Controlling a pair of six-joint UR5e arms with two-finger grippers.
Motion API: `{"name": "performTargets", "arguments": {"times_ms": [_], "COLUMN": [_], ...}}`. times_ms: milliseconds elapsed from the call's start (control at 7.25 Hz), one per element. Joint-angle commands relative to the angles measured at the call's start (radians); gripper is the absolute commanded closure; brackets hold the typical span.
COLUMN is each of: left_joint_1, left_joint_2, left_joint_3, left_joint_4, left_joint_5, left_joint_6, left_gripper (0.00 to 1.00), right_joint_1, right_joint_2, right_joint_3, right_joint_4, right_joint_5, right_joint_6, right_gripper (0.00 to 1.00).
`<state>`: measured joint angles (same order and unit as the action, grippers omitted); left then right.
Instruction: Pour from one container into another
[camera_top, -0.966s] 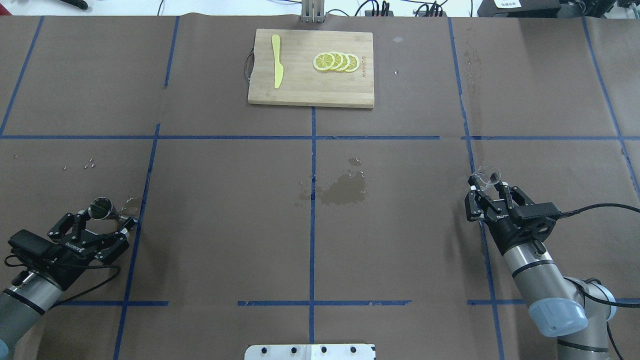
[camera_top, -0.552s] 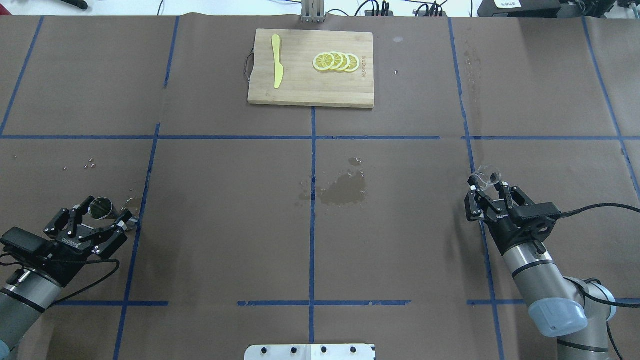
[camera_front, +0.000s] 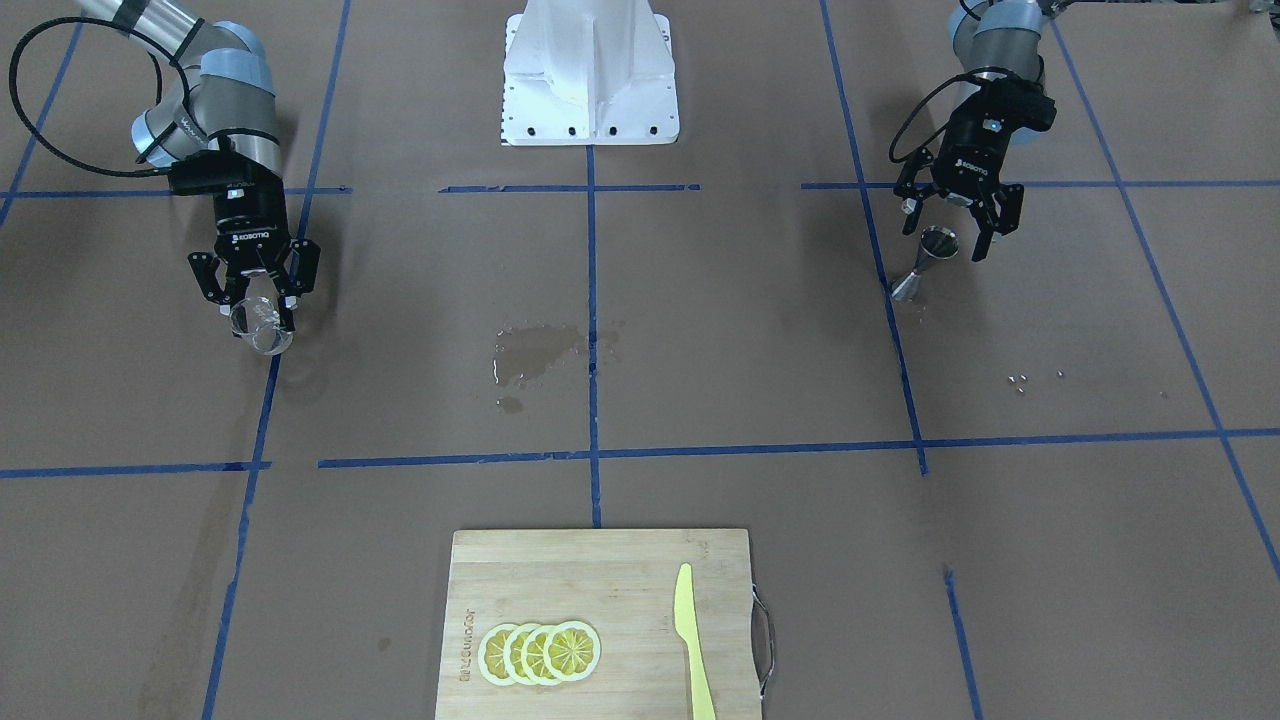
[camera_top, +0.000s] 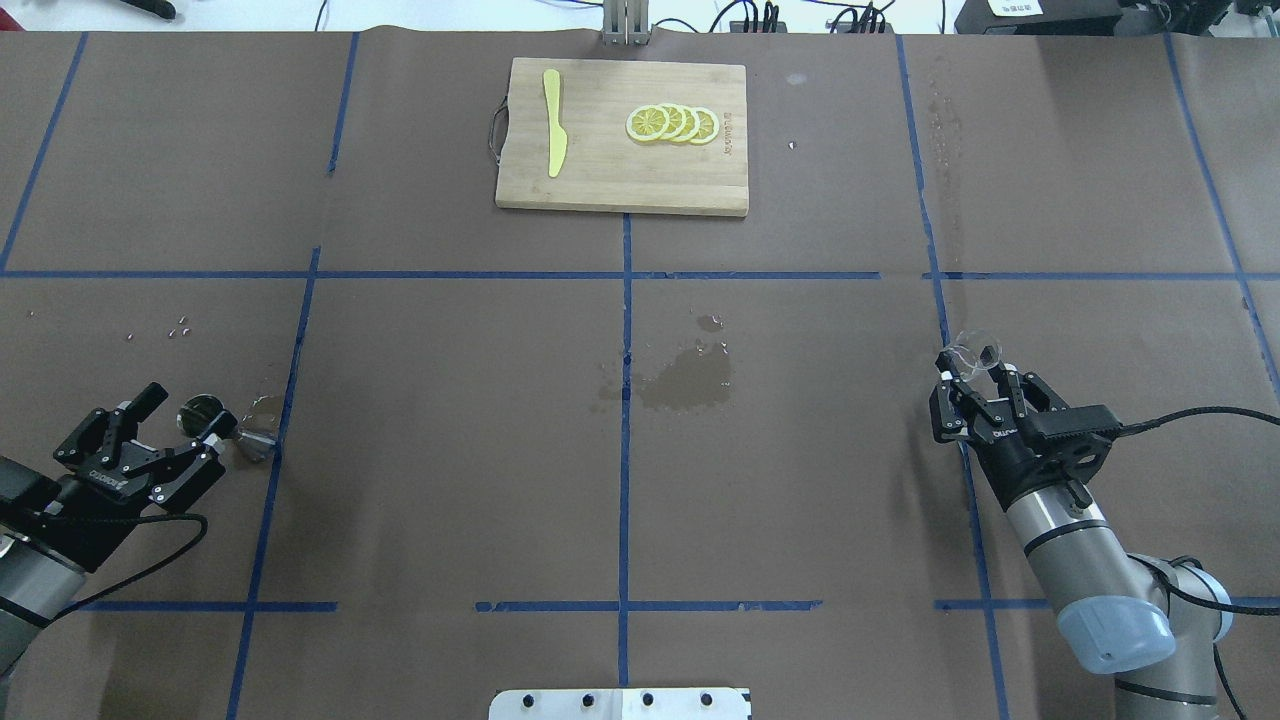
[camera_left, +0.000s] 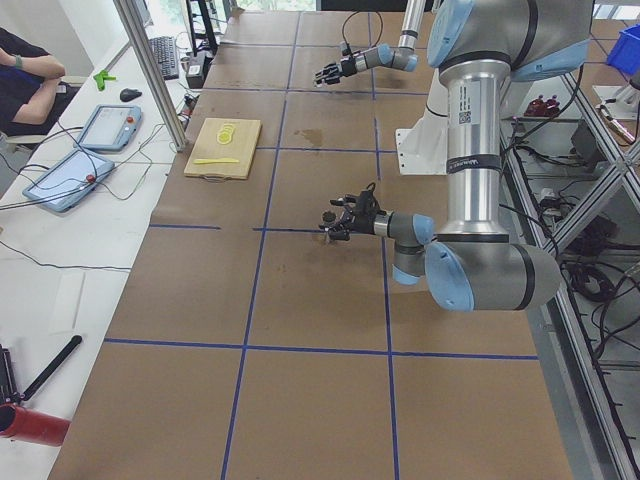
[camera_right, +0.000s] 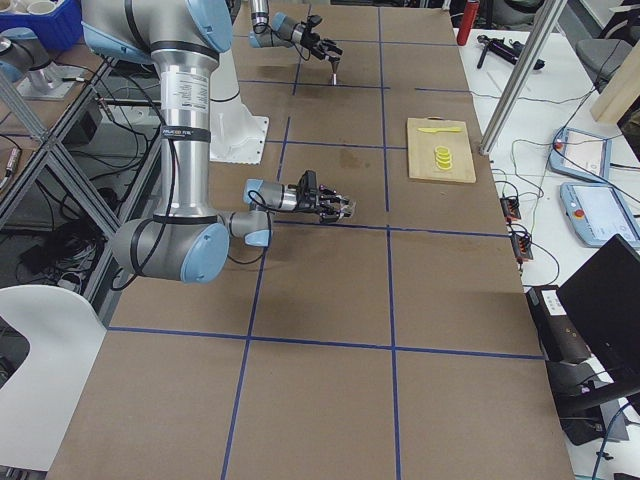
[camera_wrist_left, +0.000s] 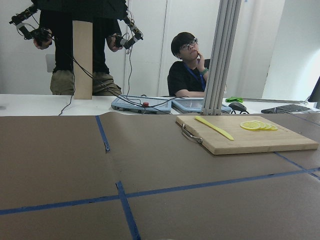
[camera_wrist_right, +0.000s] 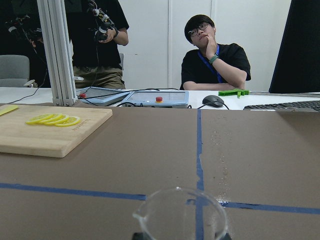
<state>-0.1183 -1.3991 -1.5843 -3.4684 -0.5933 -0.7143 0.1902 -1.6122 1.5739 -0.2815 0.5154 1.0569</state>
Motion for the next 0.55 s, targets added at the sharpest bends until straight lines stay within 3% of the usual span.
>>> {"name": "performTargets", "arguments": {"times_ms": [0, 138, 414], "left_joint_1": [-0.003, -0.017, -0.203], "left_joint_2": [0.058, 0.061, 0.116], "left_joint_3": [-0.095, -0.098, -0.094], "left_joint_4": [-0.056, -0.052, -0.037], "left_joint_5": [-0.049, -0.113, -0.405], "left_joint_6": [0.137, 0.145, 0.151], "left_gripper": [0.0, 0.0, 0.0], "right_joint_1": [0.0, 0.0, 0.0], "right_joint_2": [0.0, 0.0, 0.0], "right_joint_3": [0.0, 0.0, 0.0], "right_joint_4": [-0.001, -0.001, 0.001], "right_joint_5": [0.0, 0.0, 0.0], "right_joint_6": [0.0, 0.0, 0.0], "right_gripper": [1.0, 1.0, 1.0]}}
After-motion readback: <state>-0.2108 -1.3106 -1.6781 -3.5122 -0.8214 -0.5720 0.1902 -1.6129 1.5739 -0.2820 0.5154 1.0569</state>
